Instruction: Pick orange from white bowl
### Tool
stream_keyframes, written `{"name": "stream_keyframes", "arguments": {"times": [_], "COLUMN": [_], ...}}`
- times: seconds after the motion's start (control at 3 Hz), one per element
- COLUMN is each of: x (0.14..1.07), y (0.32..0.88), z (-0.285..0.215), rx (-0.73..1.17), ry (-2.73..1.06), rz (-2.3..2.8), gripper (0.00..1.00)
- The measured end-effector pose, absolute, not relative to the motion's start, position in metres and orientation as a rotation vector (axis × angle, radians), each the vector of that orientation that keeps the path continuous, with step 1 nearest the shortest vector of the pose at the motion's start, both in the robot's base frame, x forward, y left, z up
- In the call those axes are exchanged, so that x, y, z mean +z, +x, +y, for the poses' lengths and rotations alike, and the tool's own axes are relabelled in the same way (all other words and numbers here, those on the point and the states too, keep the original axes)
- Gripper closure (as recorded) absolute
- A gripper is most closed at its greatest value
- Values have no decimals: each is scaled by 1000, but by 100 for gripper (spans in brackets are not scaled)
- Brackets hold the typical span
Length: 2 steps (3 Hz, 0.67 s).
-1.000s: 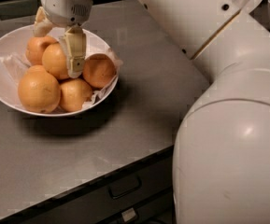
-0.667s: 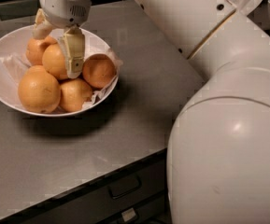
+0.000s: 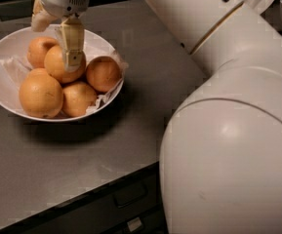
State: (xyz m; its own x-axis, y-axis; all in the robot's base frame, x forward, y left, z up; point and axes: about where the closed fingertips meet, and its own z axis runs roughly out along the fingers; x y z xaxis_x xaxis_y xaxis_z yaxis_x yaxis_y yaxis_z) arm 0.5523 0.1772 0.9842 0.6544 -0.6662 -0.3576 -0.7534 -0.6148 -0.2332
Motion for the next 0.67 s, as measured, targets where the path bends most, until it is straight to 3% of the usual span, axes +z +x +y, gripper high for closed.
{"name": "stream_keyframes", "arguments": {"times": [0.67], "x": [974], "y": [559], "z": [201], "rx": [394], "ry": [-2527], "rz": [1097], "gripper": [22]}}
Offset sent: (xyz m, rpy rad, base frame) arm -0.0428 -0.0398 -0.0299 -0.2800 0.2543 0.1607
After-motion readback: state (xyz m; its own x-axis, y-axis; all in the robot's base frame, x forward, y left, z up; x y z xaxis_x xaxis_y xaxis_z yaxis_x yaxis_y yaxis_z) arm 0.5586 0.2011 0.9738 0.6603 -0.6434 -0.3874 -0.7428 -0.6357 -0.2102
